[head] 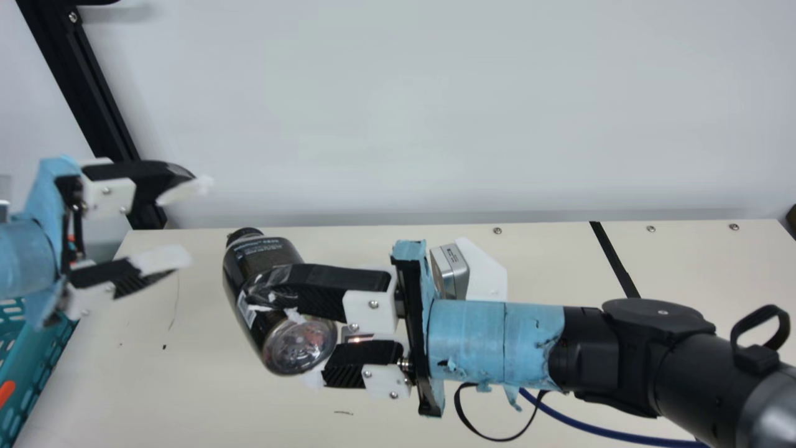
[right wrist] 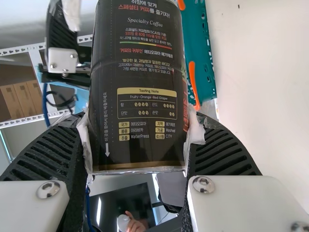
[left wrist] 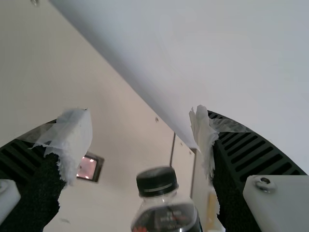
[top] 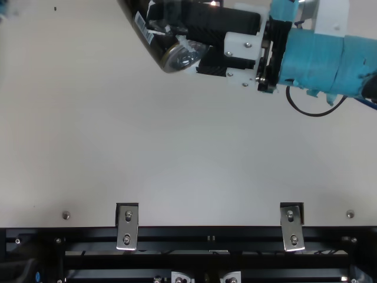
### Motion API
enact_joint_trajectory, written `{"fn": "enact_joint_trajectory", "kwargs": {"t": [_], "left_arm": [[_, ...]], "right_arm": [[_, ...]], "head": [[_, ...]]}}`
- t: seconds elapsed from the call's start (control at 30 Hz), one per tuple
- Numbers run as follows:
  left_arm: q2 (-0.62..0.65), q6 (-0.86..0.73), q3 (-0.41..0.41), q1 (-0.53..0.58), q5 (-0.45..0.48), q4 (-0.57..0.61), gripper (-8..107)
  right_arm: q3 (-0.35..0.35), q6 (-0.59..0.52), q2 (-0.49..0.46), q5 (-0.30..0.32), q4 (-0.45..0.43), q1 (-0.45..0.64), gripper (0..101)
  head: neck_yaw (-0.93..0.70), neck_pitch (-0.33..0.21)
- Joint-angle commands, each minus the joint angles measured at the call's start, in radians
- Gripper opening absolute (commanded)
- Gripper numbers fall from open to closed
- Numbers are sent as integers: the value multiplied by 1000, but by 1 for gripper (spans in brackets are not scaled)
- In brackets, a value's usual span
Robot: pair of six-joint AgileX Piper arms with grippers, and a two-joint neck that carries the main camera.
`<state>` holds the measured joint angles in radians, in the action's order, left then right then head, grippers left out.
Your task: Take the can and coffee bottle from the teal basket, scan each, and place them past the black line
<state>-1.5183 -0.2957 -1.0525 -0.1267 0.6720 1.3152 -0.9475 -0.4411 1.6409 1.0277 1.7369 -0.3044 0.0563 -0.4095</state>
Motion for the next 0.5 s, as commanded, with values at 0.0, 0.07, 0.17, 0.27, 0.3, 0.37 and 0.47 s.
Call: {"fn": "enact_joint_trajectory", "kwargs": {"t": [0.0, 0.07, 0.17, 0.27, 0.3, 0.37, 0.47], "left_arm": [[17, 4, -26, 3, -141, -128, 90], [19, 4, -25, 4, -65, -60, 90], [26, 5, -33, 4, -150, -146, 90], [26, 7, -33, 4, -178, -169, 90], [26, 7, -33, 4, -177, -167, 90], [26, 7, -33, 4, -175, -169, 90], [26, 7, -33, 4, -175, -169, 90]], "right_arm": [[0, 0, 0, 0, 0, 0, 0], [0, 0, 0, 0, 0, 0, 0], [0, 0, 0, 0, 0, 0, 0], [-5, 8, -3, -6, -6, 1, 0], [-6, 13, -6, -15, -13, 2, 0], [-10, 28, -23, -59, -36, 5, 0], [-19, 63, -59, -164, -91, 2, 0]], "head": [[1, -27], [1, -27], [1, -27], [1, -27], [1, -27], [1, -27], [1, -27]]}}
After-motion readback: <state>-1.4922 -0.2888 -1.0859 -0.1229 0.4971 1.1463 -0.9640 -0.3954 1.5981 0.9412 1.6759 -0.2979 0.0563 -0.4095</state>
